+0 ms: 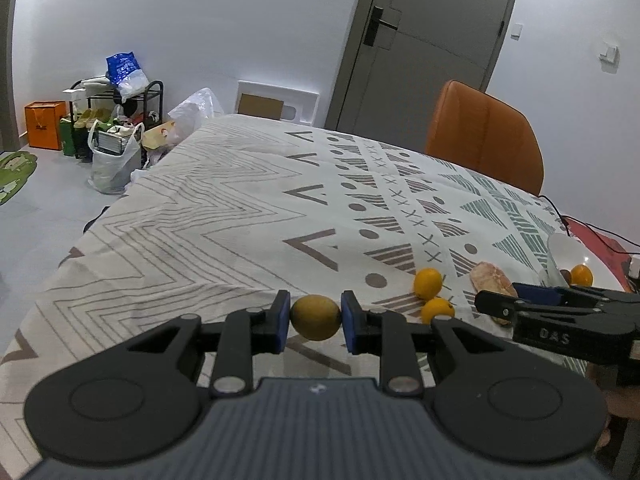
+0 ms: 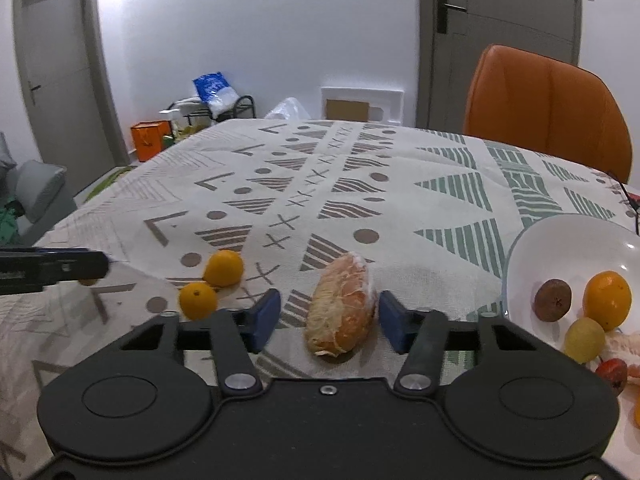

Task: Organize fruits
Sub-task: 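Grasp a yellow plum with the left tool while the right tool grasps the plastic-wrapped pomelo segment, then carry the yellow plum and wrapped pomelo segment over the white plate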

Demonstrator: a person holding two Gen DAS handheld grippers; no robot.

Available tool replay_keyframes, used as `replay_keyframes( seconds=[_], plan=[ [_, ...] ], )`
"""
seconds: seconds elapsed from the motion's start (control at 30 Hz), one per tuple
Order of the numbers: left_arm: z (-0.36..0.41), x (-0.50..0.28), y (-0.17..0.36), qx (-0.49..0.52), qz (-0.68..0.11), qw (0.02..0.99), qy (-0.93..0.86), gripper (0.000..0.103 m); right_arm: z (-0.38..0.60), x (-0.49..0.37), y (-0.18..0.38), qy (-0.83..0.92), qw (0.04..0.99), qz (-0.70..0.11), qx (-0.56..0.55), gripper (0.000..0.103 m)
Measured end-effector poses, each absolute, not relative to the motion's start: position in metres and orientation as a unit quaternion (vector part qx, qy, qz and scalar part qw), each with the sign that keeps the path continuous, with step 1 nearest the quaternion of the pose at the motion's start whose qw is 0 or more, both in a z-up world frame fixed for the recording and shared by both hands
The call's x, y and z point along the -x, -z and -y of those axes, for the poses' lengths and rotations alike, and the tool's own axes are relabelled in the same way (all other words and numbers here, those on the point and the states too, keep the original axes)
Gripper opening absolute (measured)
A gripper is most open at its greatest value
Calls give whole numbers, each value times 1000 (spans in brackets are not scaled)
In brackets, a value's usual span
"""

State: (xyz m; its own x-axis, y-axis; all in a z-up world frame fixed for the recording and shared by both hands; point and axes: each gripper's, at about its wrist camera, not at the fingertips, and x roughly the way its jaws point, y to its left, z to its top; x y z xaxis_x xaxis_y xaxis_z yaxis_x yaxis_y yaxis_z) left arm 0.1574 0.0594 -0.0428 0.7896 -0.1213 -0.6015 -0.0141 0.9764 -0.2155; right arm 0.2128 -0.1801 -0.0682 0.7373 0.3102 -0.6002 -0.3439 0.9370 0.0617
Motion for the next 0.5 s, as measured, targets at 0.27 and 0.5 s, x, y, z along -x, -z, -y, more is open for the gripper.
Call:
replay_keyframes(
  seconds=[0.27, 0.5],
  plan=[
    [-59, -155, 39, 105, -322, 940, 30, 25, 183, -204, 61, -173, 936, -306, 33, 33],
    [-45, -153, 32, 96, -316, 943, 43, 25, 203, -187, 49, -169, 942, -289, 12, 33]
  ],
)
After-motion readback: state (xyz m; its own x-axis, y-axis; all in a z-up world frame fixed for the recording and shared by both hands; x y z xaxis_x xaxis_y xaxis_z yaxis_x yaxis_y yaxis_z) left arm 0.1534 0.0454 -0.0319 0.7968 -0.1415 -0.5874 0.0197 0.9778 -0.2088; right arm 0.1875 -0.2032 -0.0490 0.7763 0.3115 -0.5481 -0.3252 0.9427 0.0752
